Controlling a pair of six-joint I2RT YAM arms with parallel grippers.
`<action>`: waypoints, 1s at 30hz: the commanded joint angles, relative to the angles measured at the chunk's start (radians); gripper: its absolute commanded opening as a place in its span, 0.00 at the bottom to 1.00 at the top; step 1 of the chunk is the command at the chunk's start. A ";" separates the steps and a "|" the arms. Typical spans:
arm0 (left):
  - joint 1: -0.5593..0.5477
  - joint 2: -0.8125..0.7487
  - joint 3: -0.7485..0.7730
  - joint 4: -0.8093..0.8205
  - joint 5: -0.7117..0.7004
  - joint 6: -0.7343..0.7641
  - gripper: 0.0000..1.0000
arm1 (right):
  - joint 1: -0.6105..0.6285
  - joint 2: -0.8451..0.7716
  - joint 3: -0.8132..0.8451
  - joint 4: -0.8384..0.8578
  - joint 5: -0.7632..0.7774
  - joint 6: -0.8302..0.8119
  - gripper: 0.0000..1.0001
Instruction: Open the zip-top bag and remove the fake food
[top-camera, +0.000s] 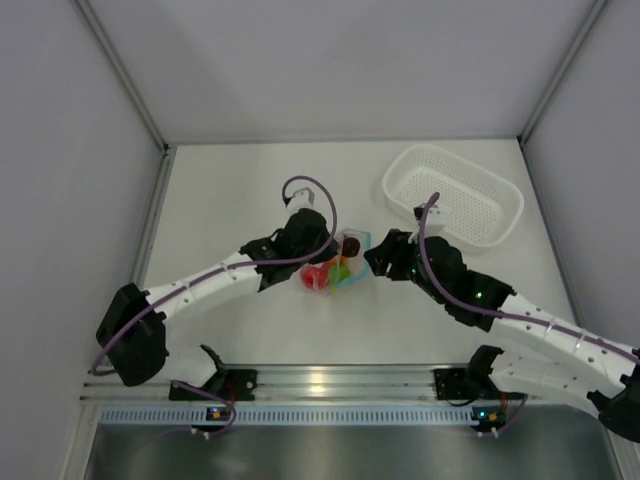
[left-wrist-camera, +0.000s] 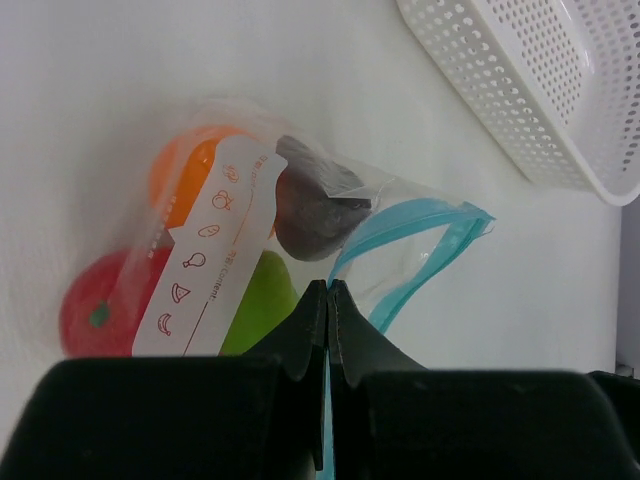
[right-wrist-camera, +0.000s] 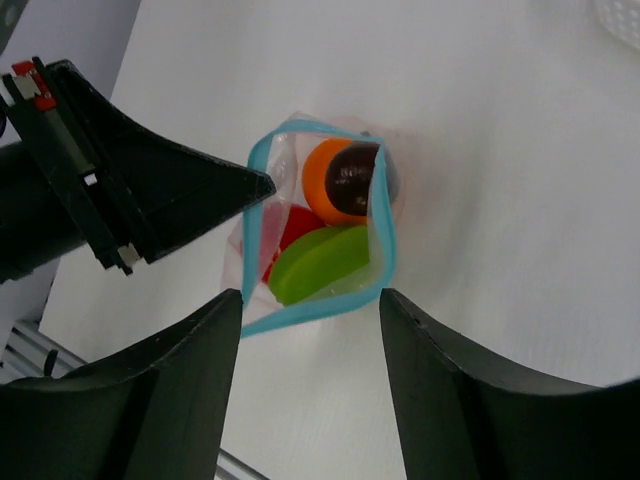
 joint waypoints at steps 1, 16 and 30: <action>-0.080 -0.068 -0.055 0.165 -0.152 -0.177 0.00 | -0.010 0.042 -0.026 0.154 -0.036 0.071 0.55; -0.259 -0.074 -0.030 0.174 -0.355 -0.400 0.00 | -0.010 0.165 -0.094 0.298 -0.056 -0.073 0.43; -0.266 -0.091 -0.022 0.173 -0.189 -0.461 0.00 | -0.012 0.092 -0.167 0.343 0.078 -0.395 0.51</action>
